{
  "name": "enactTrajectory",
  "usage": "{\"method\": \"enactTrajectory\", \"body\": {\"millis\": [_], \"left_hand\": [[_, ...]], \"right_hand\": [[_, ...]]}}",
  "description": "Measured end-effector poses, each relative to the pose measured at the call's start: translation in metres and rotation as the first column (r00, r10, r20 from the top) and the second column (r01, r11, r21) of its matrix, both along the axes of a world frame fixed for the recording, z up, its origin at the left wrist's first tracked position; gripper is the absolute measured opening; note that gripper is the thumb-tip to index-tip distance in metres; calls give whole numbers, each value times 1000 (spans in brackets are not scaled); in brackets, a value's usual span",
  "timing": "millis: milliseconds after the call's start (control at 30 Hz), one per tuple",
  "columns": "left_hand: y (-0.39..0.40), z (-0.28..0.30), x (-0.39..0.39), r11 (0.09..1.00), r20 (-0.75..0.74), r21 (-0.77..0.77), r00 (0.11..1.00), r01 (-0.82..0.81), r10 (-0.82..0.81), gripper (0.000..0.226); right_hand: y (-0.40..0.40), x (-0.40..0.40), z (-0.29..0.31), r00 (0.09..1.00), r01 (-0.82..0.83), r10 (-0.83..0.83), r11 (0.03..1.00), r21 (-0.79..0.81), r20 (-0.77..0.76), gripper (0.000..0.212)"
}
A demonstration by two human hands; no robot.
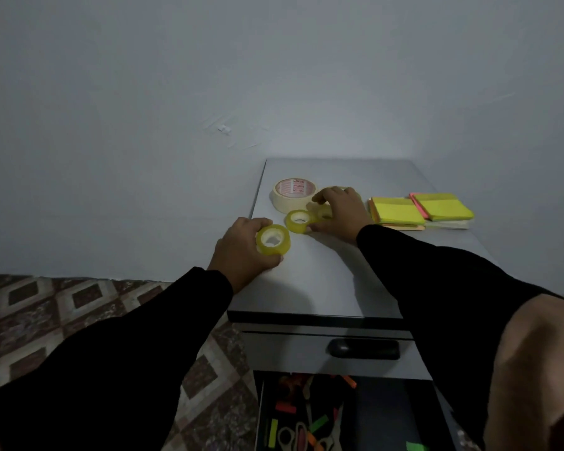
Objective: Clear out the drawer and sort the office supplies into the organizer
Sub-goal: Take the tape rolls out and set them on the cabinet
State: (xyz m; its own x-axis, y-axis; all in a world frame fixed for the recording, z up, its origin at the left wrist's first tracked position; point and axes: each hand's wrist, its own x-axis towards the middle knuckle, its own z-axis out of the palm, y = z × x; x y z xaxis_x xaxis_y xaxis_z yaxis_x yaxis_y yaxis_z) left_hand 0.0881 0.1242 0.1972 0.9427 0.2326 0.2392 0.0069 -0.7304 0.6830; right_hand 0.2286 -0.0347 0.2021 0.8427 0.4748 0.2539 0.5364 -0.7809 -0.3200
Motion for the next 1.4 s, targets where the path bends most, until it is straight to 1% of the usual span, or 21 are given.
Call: {"method": "enactTrajectory", "body": {"millis": [67,200,333,433,500,600,667,833,933,1033,1200,1300,1400], "left_hand": [[-9,4,8,1000,-16,-8,1000,17,-17,93],[-32,11,33,999,-86,27,996,23,-20,74],[-58,15,59,1000,-102,15,995,14,-12,74],[-73,13,80,1000,-90,-7,996,14,-14,60],[-80,13,94,1000,-85,-15,996,11,-12,63],[-84,12,113,999,-93,-35,996,-13,10,84],[-86,10,122,999,-96,-33,995,-37,34,90],[-91,2,133,995,-105,-48,991,-85,79,81],[-97,-8,137,992,-79,-76,992,-105,99,74],[-100,-13,139,992,-88,16,988,-127,128,71],[-100,-7,127,987,-65,108,990,-117,125,73],[-101,-6,96,997,-5,66,999,-43,43,79],[-104,-14,49,996,31,71,998,55,-58,76]], "right_hand": [[-13,-4,2,1000,5,-5,1000,28,9,58],[-44,-14,3,1000,-24,23,997,67,11,55],[-81,-22,5,1000,-15,14,995,96,17,52],[-106,-25,6,1000,-6,3,995,95,26,50],[-120,-25,6,1000,-2,0,995,100,18,49],[-135,-26,3,1000,1,-2,996,93,8,51],[-142,-27,1,1000,4,-5,996,90,10,52],[-152,-26,-4,1000,-5,4,995,104,15,52],[-155,-24,-7,1000,1,-2,994,107,11,52],[-157,-23,-10,1000,9,-9,994,107,3,51],[-159,-30,-12,1000,13,-12,993,113,-9,47],[-160,-43,-13,1000,-5,8,991,136,-21,44],[-162,-64,-14,999,-15,19,991,132,-30,43]]}}
